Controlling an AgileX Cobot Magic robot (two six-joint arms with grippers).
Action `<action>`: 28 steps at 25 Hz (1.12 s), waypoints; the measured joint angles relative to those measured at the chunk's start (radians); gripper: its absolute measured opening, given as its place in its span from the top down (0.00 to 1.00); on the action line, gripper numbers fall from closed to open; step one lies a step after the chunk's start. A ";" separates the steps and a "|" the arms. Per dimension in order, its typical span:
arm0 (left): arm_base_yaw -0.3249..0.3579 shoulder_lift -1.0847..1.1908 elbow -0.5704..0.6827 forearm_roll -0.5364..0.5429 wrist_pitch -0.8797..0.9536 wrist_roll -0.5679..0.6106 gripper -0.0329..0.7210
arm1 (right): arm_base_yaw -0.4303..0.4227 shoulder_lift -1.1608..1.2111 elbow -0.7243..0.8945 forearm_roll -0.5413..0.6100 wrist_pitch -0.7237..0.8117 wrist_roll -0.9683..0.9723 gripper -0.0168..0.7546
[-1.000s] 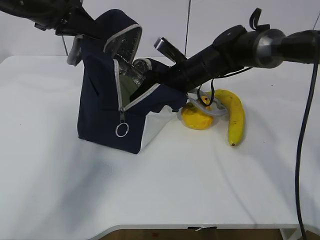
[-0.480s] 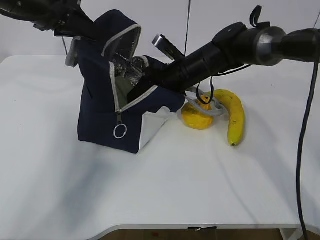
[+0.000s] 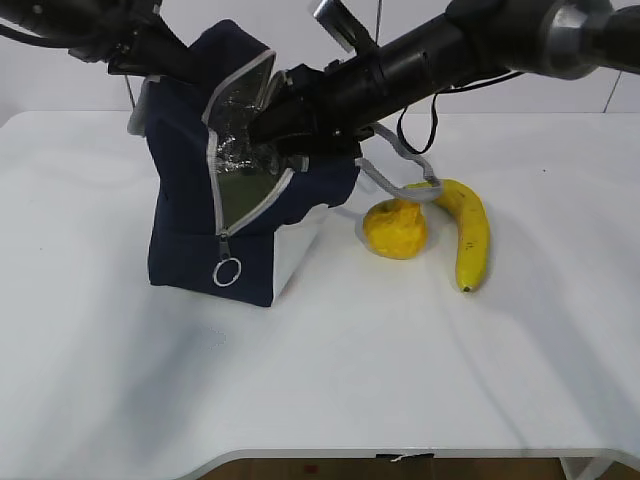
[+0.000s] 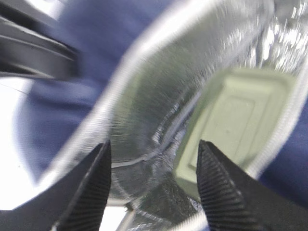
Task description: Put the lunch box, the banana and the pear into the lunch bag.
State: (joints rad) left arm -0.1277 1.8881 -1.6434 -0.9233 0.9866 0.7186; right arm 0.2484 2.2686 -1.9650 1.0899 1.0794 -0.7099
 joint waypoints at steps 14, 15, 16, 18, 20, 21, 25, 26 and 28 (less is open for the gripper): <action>0.000 0.000 0.000 0.004 0.002 0.015 0.89 | -0.093 -0.155 -0.001 -0.017 0.090 0.029 0.40; 0.000 0.000 0.000 0.004 0.002 0.015 0.89 | -0.106 -0.170 -0.001 -0.042 0.097 0.046 0.40; 0.000 0.000 0.000 0.006 0.002 0.015 0.89 | -0.118 -0.183 -0.001 -0.069 0.101 0.064 0.41; 0.000 0.000 0.000 0.006 0.002 0.015 0.89 | -0.147 -0.202 -0.001 -0.143 0.117 0.109 0.43; 0.000 0.000 0.000 0.006 0.002 0.015 0.89 | -0.171 -0.214 -0.001 -0.201 0.133 0.145 0.44; 0.000 0.000 0.000 0.006 0.002 0.015 0.89 | -0.183 -0.217 -0.001 -0.230 0.137 0.166 0.45; 0.000 0.000 0.000 0.006 0.002 0.015 0.89 | -0.204 -0.228 -0.001 -0.389 0.141 0.274 0.45; 0.000 0.000 0.000 0.006 0.004 0.015 0.89 | -0.204 -0.230 0.001 -0.432 0.143 0.302 0.45; 0.000 0.000 0.000 0.006 0.004 0.015 0.91 | -0.204 -0.230 0.018 -0.490 0.147 0.341 0.45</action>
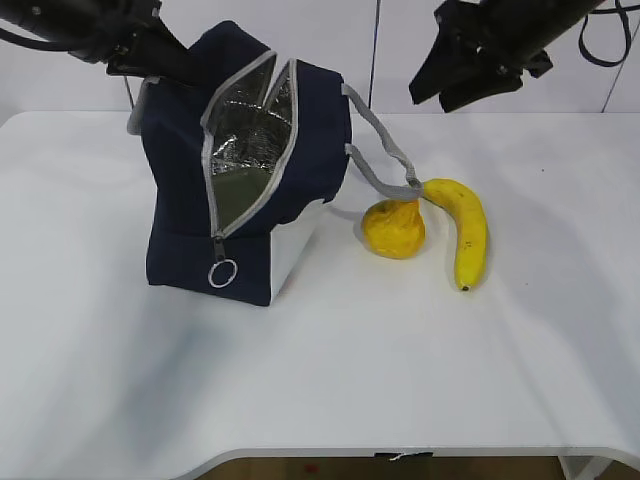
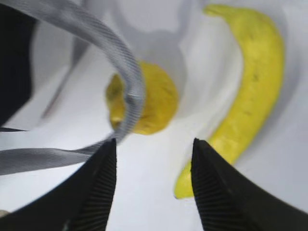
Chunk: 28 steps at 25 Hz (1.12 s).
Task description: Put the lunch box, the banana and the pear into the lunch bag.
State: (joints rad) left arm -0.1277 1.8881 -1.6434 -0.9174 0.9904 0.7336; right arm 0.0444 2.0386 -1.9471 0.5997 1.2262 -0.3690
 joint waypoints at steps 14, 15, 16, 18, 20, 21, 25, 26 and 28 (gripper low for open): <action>0.000 0.000 0.000 -0.004 0.000 0.000 0.96 | -0.001 0.063 0.088 -0.286 0.005 0.192 0.46; 0.000 0.000 0.000 -0.004 0.000 0.000 0.96 | -0.001 0.076 0.088 -0.288 0.005 0.199 0.46; 0.000 0.000 0.000 -0.004 0.000 0.000 0.96 | -0.001 0.087 0.090 -0.288 0.005 0.203 0.46; 0.000 0.000 0.000 -0.005 0.000 0.000 0.96 | -0.001 0.107 0.090 -0.290 0.005 0.213 0.46; 0.000 0.000 0.000 -0.007 0.000 0.000 0.96 | -0.001 0.125 0.090 -0.296 0.005 0.218 0.46; 0.000 0.000 0.000 -0.009 0.000 0.000 0.96 | -0.001 0.135 0.090 -0.301 0.005 0.222 0.46; 0.000 0.000 0.000 -0.009 0.002 0.000 0.96 | -0.001 0.164 0.091 -0.321 0.002 0.229 0.46; 0.000 0.000 0.000 -0.009 0.002 0.000 0.96 | -0.001 0.165 0.091 -0.326 0.002 0.230 0.44; 0.000 0.000 0.000 -0.009 0.004 0.000 0.96 | -0.001 0.165 0.091 -0.333 0.000 0.230 0.42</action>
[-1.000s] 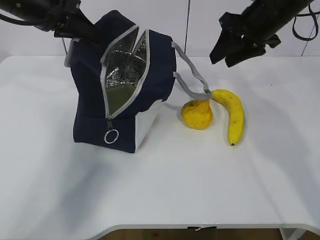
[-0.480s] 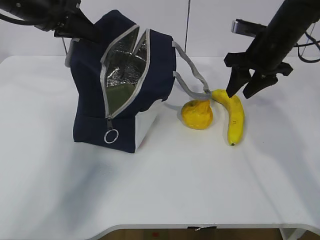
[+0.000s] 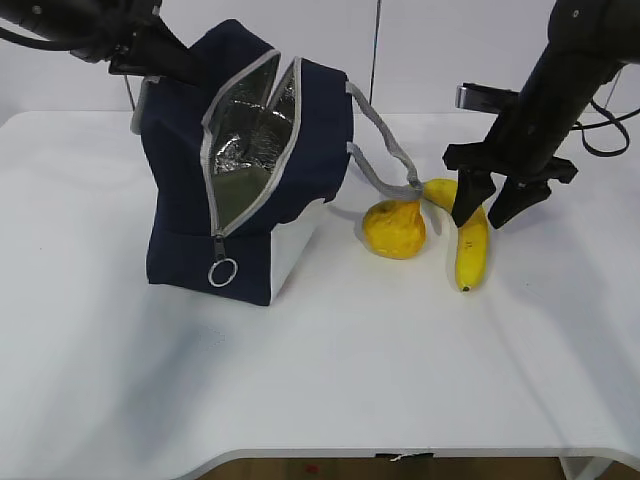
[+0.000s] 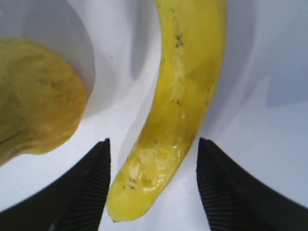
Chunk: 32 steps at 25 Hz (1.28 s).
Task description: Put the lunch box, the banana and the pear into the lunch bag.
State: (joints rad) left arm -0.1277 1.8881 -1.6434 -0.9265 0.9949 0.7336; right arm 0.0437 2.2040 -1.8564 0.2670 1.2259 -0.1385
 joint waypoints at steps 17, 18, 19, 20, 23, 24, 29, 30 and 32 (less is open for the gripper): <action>0.000 0.000 0.000 -0.018 0.011 0.000 0.96 | 0.000 0.059 0.000 0.010 -0.015 0.001 0.27; 0.000 0.000 0.000 -0.018 0.011 0.000 0.96 | 0.000 0.065 0.000 0.021 -0.020 0.001 0.27; 0.000 0.000 0.000 -0.018 0.011 0.000 0.96 | 0.000 0.069 0.000 0.026 -0.024 0.003 0.27; 0.000 0.000 0.000 -0.018 0.011 0.000 0.96 | 0.000 0.073 0.000 0.030 -0.027 0.003 0.27; 0.000 0.000 0.000 -0.018 0.011 0.000 0.96 | 0.000 0.076 0.000 0.036 -0.036 0.003 0.35; 0.000 0.000 0.000 -0.018 0.011 0.000 0.96 | 0.000 0.076 0.000 0.036 -0.036 0.001 0.40; 0.000 0.000 0.000 -0.019 0.011 0.001 0.96 | 0.000 0.076 0.000 0.038 -0.040 -0.016 0.60; 0.000 0.000 0.000 -0.019 0.011 0.001 0.96 | 0.000 0.076 0.000 0.038 -0.040 -0.018 0.60; 0.000 0.000 0.000 -0.019 0.011 0.002 0.96 | 0.000 0.076 0.000 0.038 -0.040 -0.026 0.61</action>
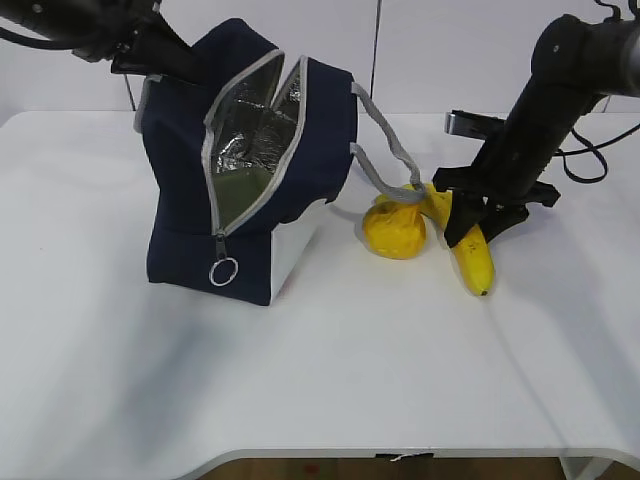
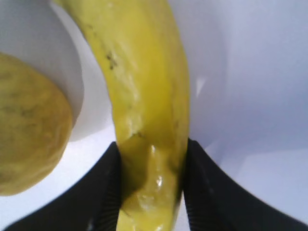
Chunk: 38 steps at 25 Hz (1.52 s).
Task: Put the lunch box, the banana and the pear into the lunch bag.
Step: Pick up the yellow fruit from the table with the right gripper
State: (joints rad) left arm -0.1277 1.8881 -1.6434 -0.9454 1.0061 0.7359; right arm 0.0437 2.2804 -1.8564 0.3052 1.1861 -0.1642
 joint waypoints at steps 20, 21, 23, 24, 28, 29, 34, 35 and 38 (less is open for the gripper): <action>0.000 0.000 0.000 0.000 0.002 0.002 0.96 | -0.053 -0.177 -0.216 -0.025 0.050 -0.003 0.61; 0.000 0.000 0.000 0.000 0.002 0.002 0.96 | -0.054 -0.199 -0.216 -0.001 0.053 -0.006 0.61; 0.000 0.000 0.000 -0.002 0.002 0.002 0.96 | -0.055 -0.234 -0.216 0.072 0.055 -0.020 0.61; 0.000 0.000 0.000 -0.002 0.002 0.002 0.96 | -0.055 -0.249 -0.216 0.121 0.056 -0.034 0.61; 0.000 0.000 0.000 -0.002 0.002 0.002 0.96 | -0.051 -0.276 -0.216 0.333 0.056 -0.100 0.61; 0.000 0.000 0.000 -0.002 0.002 0.002 0.96 | -0.051 -0.276 -0.216 0.393 0.056 -0.114 0.61; 0.000 0.000 0.000 -0.002 0.002 0.002 0.96 | -0.024 -0.276 -0.218 0.544 0.056 -0.150 0.61; 0.000 0.000 0.000 -0.002 0.002 0.002 0.96 | -0.014 -0.276 -0.218 0.556 0.056 -0.150 0.61; 0.000 0.000 0.000 -0.002 0.002 0.002 0.96 | 0.031 -0.272 -0.218 0.611 0.056 -0.171 0.61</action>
State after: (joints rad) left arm -0.1277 1.8881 -1.6434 -0.9470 1.0084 0.7382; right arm 0.0748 2.0083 -2.0742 0.9162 1.2425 -0.3348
